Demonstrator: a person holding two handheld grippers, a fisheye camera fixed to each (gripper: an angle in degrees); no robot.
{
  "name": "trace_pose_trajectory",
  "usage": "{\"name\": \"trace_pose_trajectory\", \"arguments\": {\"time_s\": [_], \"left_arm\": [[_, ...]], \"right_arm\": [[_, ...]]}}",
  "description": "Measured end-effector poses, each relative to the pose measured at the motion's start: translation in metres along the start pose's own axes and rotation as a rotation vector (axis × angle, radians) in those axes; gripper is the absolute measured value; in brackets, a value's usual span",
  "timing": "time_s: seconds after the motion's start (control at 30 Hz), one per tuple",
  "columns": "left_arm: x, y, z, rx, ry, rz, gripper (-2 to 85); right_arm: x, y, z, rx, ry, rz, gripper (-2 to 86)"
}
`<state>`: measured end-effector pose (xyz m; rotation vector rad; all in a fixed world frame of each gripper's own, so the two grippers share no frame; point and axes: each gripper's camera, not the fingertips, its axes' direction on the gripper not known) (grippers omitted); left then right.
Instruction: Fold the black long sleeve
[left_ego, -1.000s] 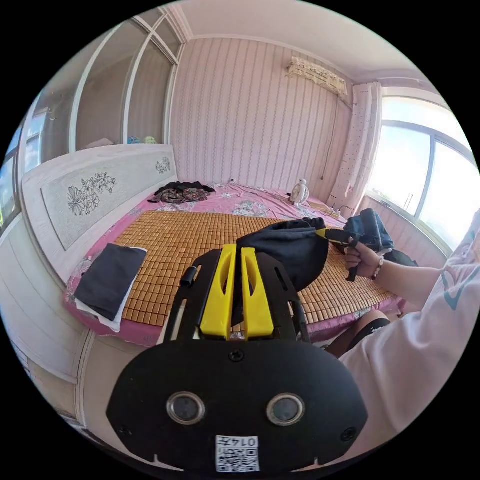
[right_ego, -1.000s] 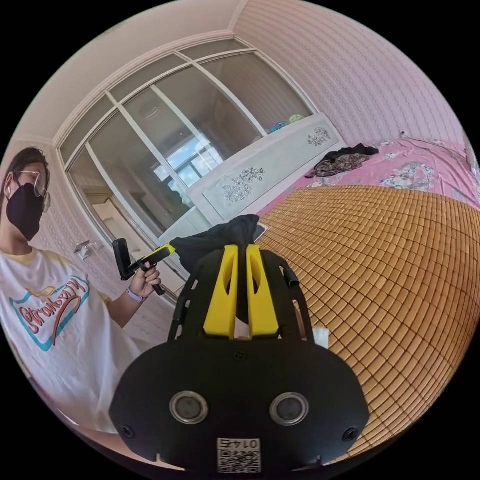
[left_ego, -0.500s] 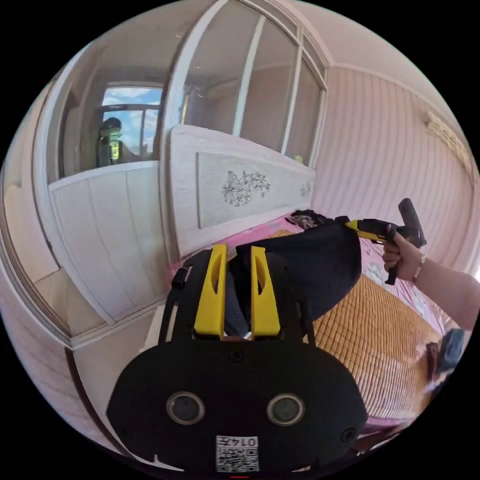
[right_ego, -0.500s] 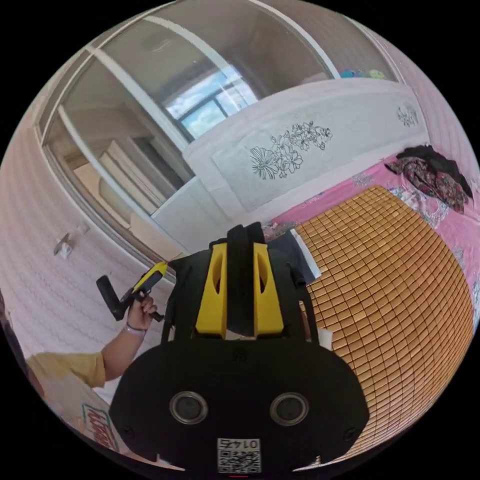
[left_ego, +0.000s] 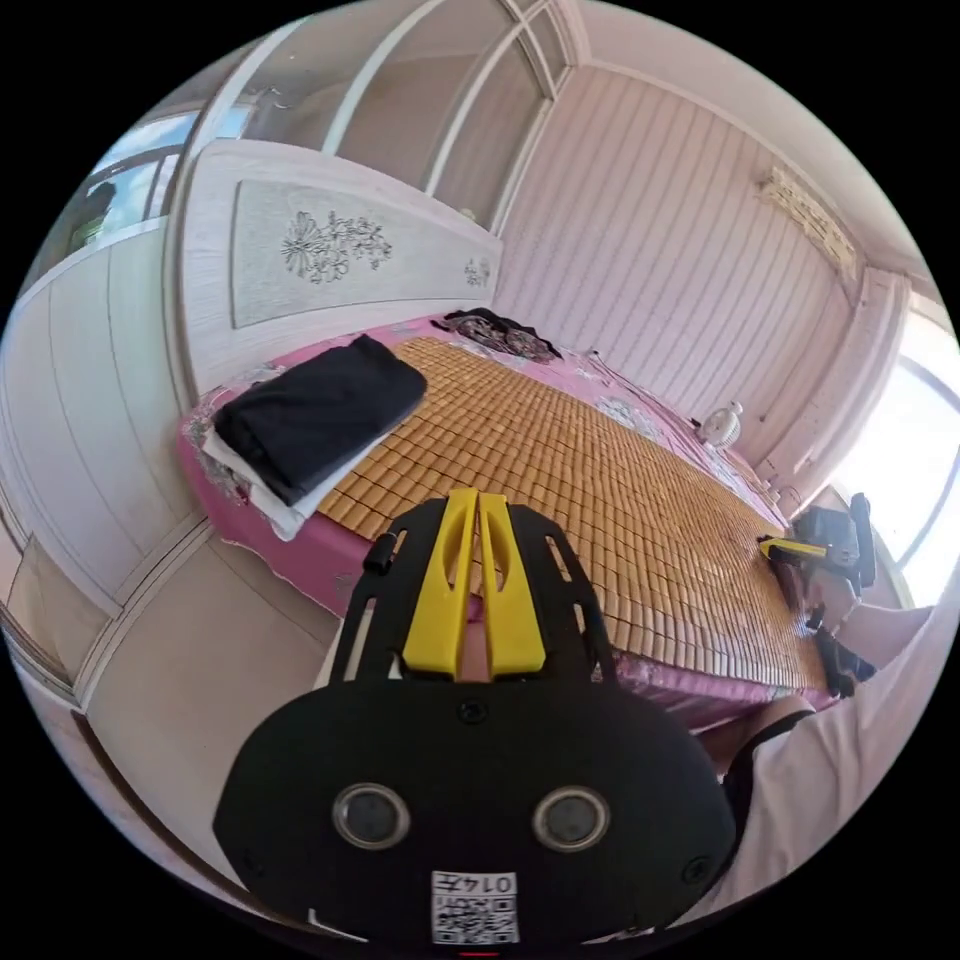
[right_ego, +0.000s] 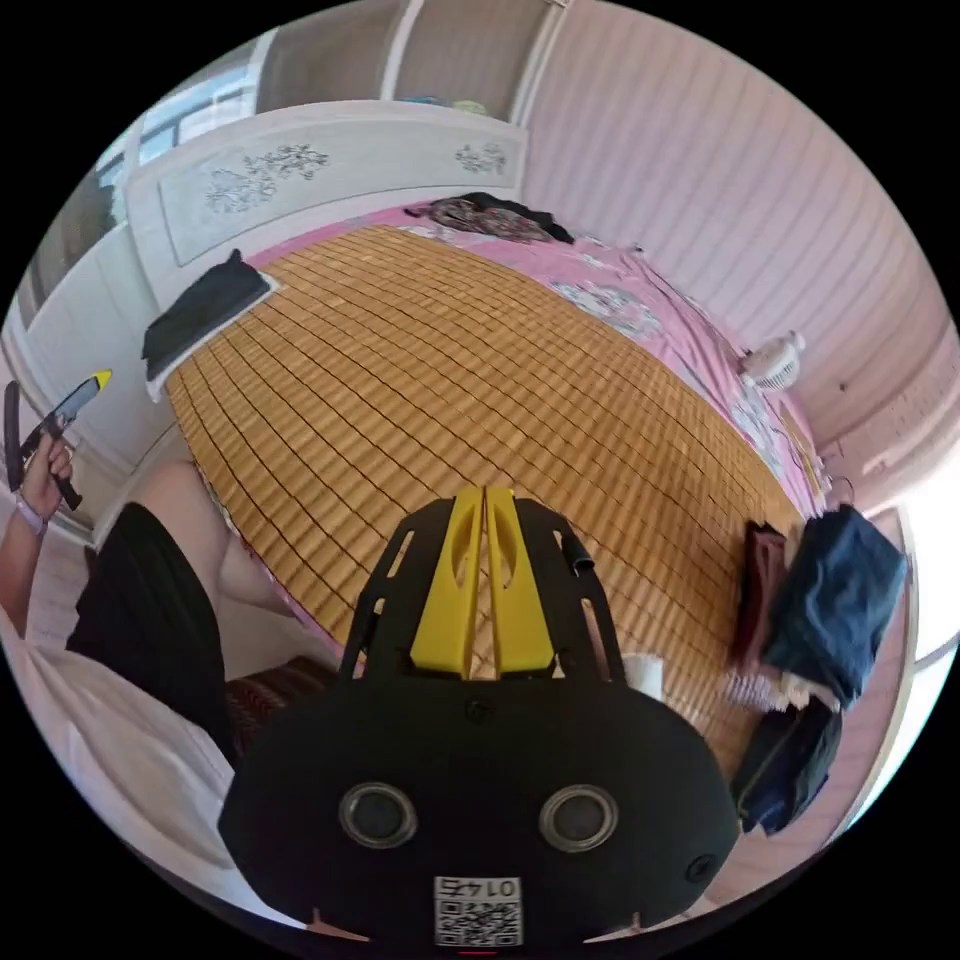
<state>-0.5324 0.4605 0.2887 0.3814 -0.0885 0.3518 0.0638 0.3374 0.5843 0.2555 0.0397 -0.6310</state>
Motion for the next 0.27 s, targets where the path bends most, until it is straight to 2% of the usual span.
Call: {"name": "trace_pose_trajectory", "arguments": {"time_s": [0.13,0.27], "left_arm": [[0.101,0.01,0.016,-0.039,0.21,0.176,-0.9],[0.228,0.01,0.035,-0.068,0.434,0.485,-1.0]], "right_arm": [[0.071,0.13,-0.077,0.006,0.166,0.36,-0.1],[0.096,0.23,-0.13,0.092,0.279,0.608,-0.1]]}}
